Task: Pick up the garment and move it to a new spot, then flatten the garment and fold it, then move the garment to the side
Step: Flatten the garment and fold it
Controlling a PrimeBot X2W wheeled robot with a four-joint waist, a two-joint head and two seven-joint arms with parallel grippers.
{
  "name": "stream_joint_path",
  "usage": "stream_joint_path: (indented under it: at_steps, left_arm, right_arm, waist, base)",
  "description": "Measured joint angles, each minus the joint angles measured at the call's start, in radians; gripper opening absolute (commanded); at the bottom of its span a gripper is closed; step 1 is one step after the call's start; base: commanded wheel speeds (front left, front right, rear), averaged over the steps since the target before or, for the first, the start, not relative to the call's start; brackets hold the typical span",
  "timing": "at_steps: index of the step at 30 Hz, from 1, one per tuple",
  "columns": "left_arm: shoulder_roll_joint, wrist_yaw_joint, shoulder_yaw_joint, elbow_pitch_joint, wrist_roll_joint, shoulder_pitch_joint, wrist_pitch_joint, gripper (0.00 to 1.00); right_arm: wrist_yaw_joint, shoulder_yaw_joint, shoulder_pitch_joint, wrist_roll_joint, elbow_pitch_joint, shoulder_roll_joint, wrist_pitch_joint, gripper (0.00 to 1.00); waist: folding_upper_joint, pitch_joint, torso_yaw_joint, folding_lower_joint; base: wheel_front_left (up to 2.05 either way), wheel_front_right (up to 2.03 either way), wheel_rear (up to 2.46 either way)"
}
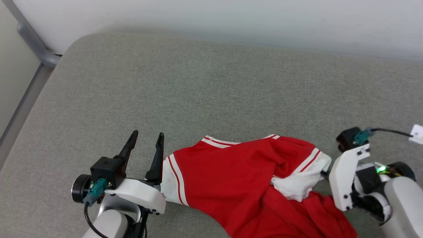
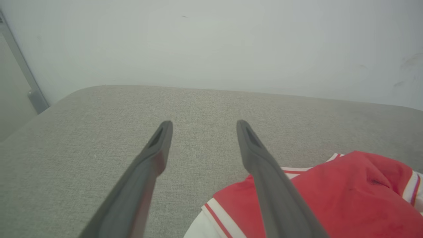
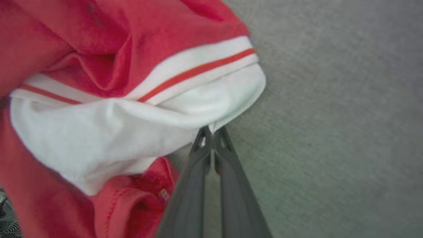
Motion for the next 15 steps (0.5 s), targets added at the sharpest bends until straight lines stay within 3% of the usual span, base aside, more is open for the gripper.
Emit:
stream_joint_path:
  at_steps: [11,15]
  left_arm:
    - [-0.002,-0.002,0.013,0.000,0.009,0.022,-0.001,1.00]
    - [0.002,-0.006,0.014,0.001,0.009,0.022,-0.001,1.00]
  right_arm:
    - [-0.001,-0.304,0.030,-0.128,-0.103,-0.042,0.003,0.00]
    - [-0.001,-0.420,0.091,-0.155,-0.099,-0.020,0.009,0.00]
  waist:
    - [0.0000,-0.025,-0.038,0.0000]
    - [0.0000,-0.014,-0.041,0.0000]
  base:
    - [0.00,0.00,0.00]
    - [0.00,0.00,0.00]
